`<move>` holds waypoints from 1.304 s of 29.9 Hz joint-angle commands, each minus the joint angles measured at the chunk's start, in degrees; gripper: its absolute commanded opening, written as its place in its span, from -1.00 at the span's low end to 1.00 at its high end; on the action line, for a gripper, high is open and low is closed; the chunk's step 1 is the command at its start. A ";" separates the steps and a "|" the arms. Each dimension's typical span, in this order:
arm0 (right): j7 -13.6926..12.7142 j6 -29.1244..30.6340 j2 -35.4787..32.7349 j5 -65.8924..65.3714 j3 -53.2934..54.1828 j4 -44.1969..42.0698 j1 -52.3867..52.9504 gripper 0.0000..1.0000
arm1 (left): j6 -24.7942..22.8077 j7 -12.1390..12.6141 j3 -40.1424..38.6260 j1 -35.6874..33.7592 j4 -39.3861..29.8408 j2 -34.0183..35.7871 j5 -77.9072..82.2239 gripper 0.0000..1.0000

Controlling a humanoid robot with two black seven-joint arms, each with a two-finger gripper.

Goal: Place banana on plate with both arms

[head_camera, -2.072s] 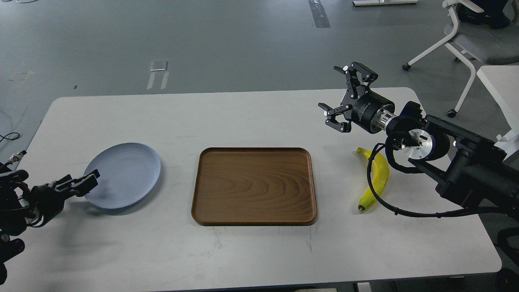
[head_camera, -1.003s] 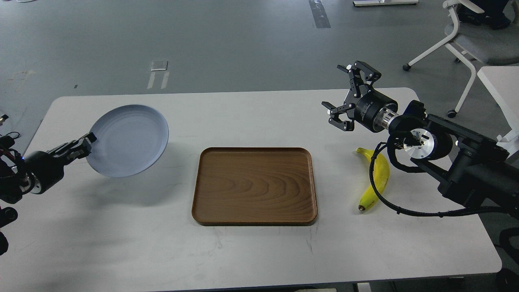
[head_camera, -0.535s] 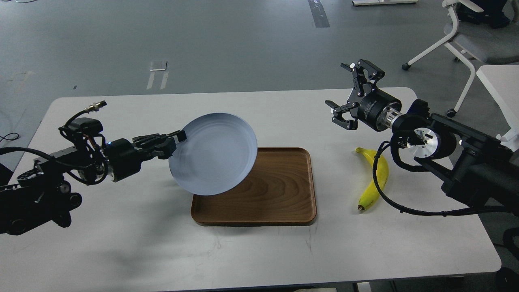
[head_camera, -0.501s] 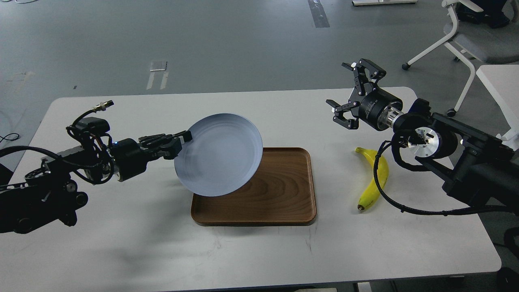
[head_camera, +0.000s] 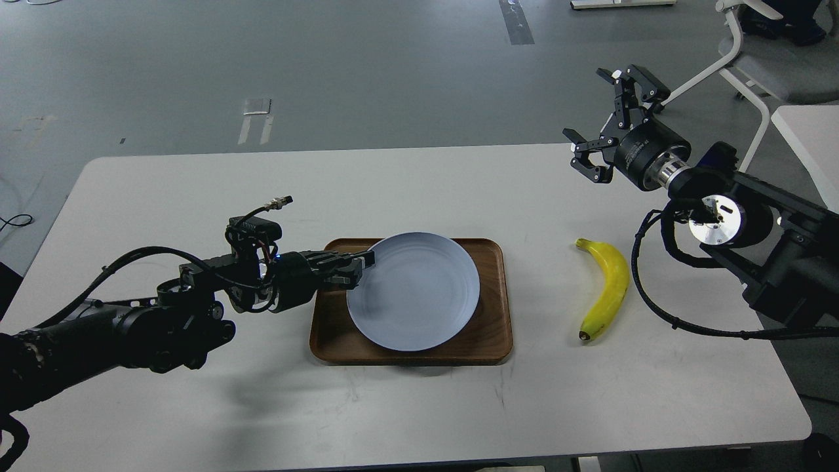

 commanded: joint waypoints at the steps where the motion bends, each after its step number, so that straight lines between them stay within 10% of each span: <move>1: 0.07 -0.09 -0.18 0.00 0.09 -0.11 -0.07 1.00 | 0.01 0.00 0.29 -0.07 0.98 -0.70 0.00 -1.00; 15: 0.07 -1.58 -0.53 0.00 0.44 -0.11 -0.07 1.00 | 0.09 0.00 0.47 0.20 3.09 -1.32 -0.18 -1.00; 21: 0.07 -2.47 -0.70 0.00 0.79 -0.11 -0.34 1.00 | 0.09 0.00 0.38 0.02 2.91 -1.32 -0.44 -0.16; 23: 0.24 -2.47 -1.58 0.00 0.70 -0.02 -0.25 1.00 | 0.01 0.00 0.47 -0.16 2.39 -1.05 -0.53 0.45; 30: 5.16 -2.38 -6.68 -3.24 0.27 0.33 1.07 1.00 | 0.09 0.00 -0.49 -1.38 3.09 -0.79 -1.76 0.72; 36: 14.03 -4.92 -13.43 -34.27 -0.09 2.87 1.51 1.00 | 0.80 0.00 -3.39 -7.08 3.09 0.96 -21.30 0.95; 39: 14.40 -7.55 -18.26 -56.69 -0.87 8.31 0.46 1.00 | 0.36 0.00 -4.01 -11.04 3.18 2.63 -36.33 0.95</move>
